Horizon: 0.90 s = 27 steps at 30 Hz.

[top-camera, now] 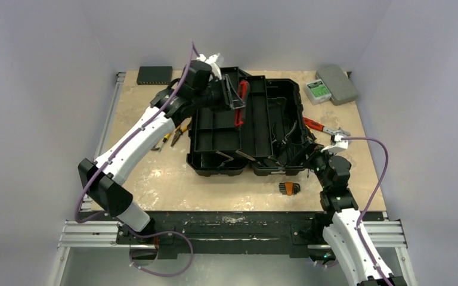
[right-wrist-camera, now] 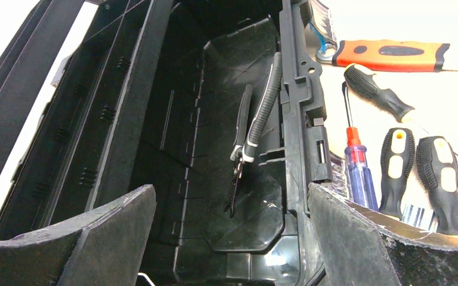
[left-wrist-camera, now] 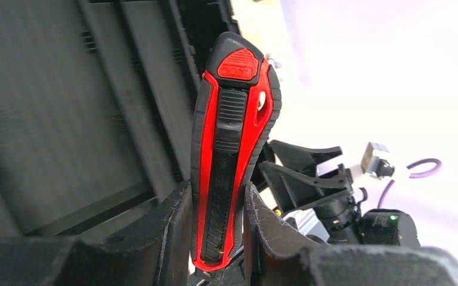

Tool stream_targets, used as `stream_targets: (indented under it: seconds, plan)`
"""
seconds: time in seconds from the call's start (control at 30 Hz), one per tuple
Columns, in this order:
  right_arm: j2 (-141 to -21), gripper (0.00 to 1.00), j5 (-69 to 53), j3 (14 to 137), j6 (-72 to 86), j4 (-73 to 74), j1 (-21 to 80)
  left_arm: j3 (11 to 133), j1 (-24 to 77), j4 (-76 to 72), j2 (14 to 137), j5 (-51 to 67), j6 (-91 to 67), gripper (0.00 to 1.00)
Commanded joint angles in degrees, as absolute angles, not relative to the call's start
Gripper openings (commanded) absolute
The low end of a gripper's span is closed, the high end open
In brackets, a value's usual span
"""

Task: Pack the tool kit
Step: Place the knife in the toolbox.

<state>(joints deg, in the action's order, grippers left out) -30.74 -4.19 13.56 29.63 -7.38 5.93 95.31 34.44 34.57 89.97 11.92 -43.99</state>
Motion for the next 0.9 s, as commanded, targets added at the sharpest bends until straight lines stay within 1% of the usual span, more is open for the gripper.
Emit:
stream_targets:
  seconds: [0.0, 0.17, 0.37, 0.6, 0.73, 0.87]
  plan:
    - [-31.0, 0.99, -4.1, 14.2, 30.2, -7.7, 5.8, 100.4, 38.1, 29.6, 92.7, 9.2, -46.7, 0.00]
    - [-30.1, 0.99, -3.8, 14.1, 30.2, -7.3, 5.8, 105.4, 40.6, 31.2, 98.5, 5.2, -45.9, 0.00]
    - [-30.0, 0.99, -3.8, 14.2, 30.2, -7.0, 5.8, 110.7, 40.9, 33.4, 105.9, 1.8, -45.2, 0.00]
    - [-30.0, 0.99, -3.5, 14.2, 30.3, -6.8, 5.8, 112.9, 41.0, 35.0, 112.0, -0.6, -51.7, 0.00]
    - [-30.2, 0.99, -3.4, 14.3, 30.3, -6.7, 5.7, 114.3, 41.7, 39.7, 113.4, -8.4, -55.2, 0.00]
    - [-30.2, 0.99, -3.4, 14.3, 30.3, -6.6, 5.8, 118.1, 43.2, 47.1, 114.7, -17.2, -55.2, 0.00]
